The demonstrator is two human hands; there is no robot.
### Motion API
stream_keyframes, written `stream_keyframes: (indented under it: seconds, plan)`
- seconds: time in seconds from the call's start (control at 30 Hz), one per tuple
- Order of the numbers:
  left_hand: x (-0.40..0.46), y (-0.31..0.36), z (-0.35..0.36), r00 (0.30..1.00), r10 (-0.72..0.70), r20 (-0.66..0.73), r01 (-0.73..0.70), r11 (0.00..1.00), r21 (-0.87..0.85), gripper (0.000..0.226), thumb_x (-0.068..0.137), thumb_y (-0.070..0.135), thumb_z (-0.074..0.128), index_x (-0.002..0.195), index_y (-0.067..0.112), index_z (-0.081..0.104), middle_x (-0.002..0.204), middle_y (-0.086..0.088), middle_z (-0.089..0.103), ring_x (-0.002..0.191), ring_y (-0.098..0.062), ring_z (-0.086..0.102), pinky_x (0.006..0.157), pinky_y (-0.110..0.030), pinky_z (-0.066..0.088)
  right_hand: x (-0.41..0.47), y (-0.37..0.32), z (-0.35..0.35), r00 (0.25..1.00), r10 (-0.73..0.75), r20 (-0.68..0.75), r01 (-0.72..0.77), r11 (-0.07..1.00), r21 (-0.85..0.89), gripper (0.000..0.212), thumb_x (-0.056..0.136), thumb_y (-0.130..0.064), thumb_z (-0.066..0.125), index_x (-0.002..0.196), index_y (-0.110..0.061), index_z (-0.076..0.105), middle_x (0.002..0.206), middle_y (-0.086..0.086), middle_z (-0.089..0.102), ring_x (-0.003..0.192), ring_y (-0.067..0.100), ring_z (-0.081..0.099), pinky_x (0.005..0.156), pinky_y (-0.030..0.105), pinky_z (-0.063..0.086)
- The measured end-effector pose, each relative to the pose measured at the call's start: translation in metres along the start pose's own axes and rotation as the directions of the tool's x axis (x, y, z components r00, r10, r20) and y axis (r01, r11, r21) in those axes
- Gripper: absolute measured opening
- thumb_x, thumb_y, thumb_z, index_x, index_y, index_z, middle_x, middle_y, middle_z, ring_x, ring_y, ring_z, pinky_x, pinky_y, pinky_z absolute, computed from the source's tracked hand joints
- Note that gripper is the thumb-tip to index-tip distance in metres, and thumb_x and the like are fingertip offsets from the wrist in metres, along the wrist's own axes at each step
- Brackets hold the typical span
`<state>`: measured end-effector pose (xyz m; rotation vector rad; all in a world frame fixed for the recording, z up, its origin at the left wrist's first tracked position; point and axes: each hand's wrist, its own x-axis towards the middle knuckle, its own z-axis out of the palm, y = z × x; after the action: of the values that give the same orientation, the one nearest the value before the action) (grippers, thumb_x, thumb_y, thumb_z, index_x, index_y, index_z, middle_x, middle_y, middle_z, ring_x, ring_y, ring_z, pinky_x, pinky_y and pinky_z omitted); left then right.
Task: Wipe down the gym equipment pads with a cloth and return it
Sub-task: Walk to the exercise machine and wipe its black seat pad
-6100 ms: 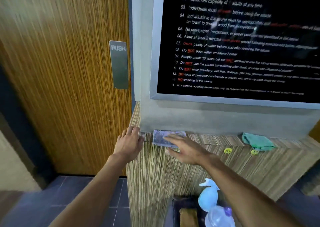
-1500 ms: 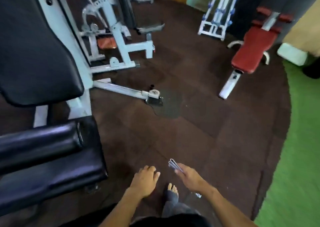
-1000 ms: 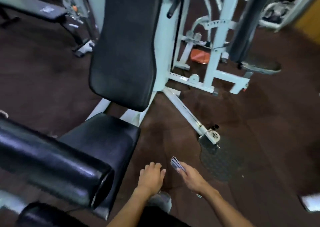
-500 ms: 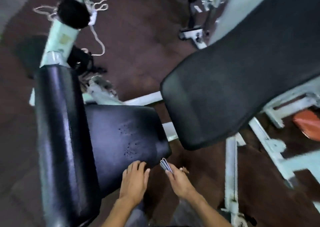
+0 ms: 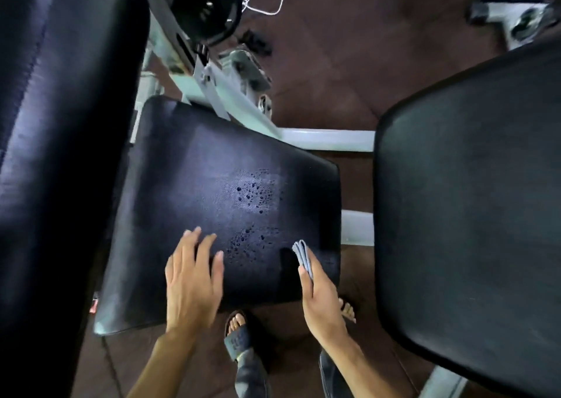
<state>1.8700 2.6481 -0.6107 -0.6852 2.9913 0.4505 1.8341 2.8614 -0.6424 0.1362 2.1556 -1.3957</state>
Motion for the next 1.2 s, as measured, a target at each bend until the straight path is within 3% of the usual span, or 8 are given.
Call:
stream_keyframes:
  seconds: [0.17, 0.33, 0.47, 0.63, 0.7, 0.87, 1.03, 1.2]
  plan:
    - [0.038, -0.025, 0.019, 0.995, 0.01, -0.103, 0.001, 0.994, 0.108, 0.052, 0.097, 0.039, 0.038, 0.141, 0.013, 0.047, 0.159, -0.014, 0.029, 0.15, -0.03, 0.02, 0.116, -0.051, 0.022, 0.027, 0.009, 0.034, 0.986, -0.089, -0.144, 0.087, 0.996, -0.024, 0.051, 0.102, -0.019, 0.041, 0.15, -0.021, 0.027, 0.158, -0.006, 0.027, 0.146, 0.0, 0.019, 0.117, 0.01, 0.012]
    - [0.06, -0.053, 0.022, 0.988, -0.01, -0.152, 0.038, 0.983, 0.18, 0.057, 0.098, 0.041, 0.035, 0.148, 0.015, 0.039, 0.163, -0.012, 0.02, 0.152, -0.028, 0.013, 0.12, -0.051, 0.012, 0.048, 0.014, 0.071, 0.96, -0.205, -0.192, 0.198, 0.979, -0.057, 0.055, 0.102, -0.022, 0.037, 0.153, -0.02, 0.016, 0.162, -0.007, 0.012, 0.149, 0.002, 0.006, 0.122, 0.024, 0.007]
    - [0.056, -0.056, 0.029, 0.99, -0.002, -0.14, 0.041, 0.961, 0.272, 0.06, 0.099, 0.043, 0.031, 0.153, 0.017, 0.029, 0.165, -0.011, 0.012, 0.153, -0.025, 0.012, 0.123, -0.049, 0.011, 0.053, 0.02, 0.105, 0.932, -0.306, -0.195, 0.226, 0.91, -0.347, 0.056, 0.103, -0.03, 0.026, 0.154, -0.02, 0.006, 0.163, -0.004, 0.001, 0.151, 0.01, -0.003, 0.123, 0.031, 0.002]
    - [0.056, -0.055, 0.03, 0.99, -0.021, -0.139, 0.059, 0.959, 0.277, 0.061, 0.097, 0.044, 0.03, 0.153, 0.02, 0.029, 0.165, -0.009, 0.011, 0.153, -0.023, 0.011, 0.124, -0.047, 0.01, 0.041, 0.041, 0.093, 0.93, -0.367, -0.005, 0.289, 0.74, -0.607, 0.059, 0.102, -0.043, 0.018, 0.155, -0.021, 0.004, 0.164, -0.002, 0.0, 0.151, 0.015, -0.001, 0.121, 0.038, 0.007]
    - [0.056, -0.055, 0.031, 0.987, -0.011, -0.162, 0.058, 0.957, 0.285, 0.06, 0.097, 0.043, 0.031, 0.152, 0.019, 0.031, 0.165, -0.01, 0.013, 0.153, -0.024, 0.014, 0.123, -0.047, 0.012, 0.061, 0.04, 0.075, 0.935, -0.353, -0.046, 0.227, 0.69, -0.688, 0.06, 0.101, -0.048, 0.016, 0.155, -0.024, 0.002, 0.164, -0.003, -0.002, 0.151, 0.016, -0.002, 0.12, 0.044, 0.01]
    - [0.058, -0.054, 0.033, 0.987, -0.002, -0.162, 0.048, 0.958, 0.282, 0.061, 0.098, 0.044, 0.029, 0.152, 0.018, 0.031, 0.165, -0.011, 0.011, 0.153, -0.025, 0.013, 0.123, -0.049, 0.01, 0.168, -0.02, 0.059, 0.921, -0.256, -0.293, 0.021, 0.784, -0.62, 0.062, 0.1, -0.048, 0.011, 0.155, -0.019, 0.006, 0.164, 0.001, 0.001, 0.152, 0.021, -0.002, 0.12, 0.05, 0.018]
    - [0.06, -0.053, 0.031, 0.988, -0.016, -0.155, 0.058, 0.961, 0.271, 0.058, 0.099, 0.041, 0.026, 0.153, 0.019, 0.03, 0.165, -0.01, 0.011, 0.153, -0.024, 0.011, 0.123, -0.048, 0.009, 0.173, -0.074, 0.108, 0.885, -0.461, -0.062, 0.299, 0.666, -0.683, 0.057, 0.103, -0.038, 0.019, 0.154, -0.016, 0.009, 0.164, 0.004, 0.004, 0.152, 0.02, 0.001, 0.121, 0.045, 0.017]
    - [0.056, -0.054, 0.03, 0.985, -0.019, -0.173, 0.063, 0.966, 0.252, 0.055, 0.1, 0.037, 0.024, 0.152, 0.021, 0.031, 0.166, -0.007, 0.012, 0.153, -0.022, 0.014, 0.124, -0.047, 0.012, 0.042, 0.023, 0.095, 0.783, -0.558, 0.274, 0.567, 0.458, -0.685, 0.06, 0.101, -0.039, 0.033, 0.154, -0.021, 0.012, 0.164, -0.002, 0.003, 0.151, 0.018, 0.008, 0.116, 0.042, 0.027]
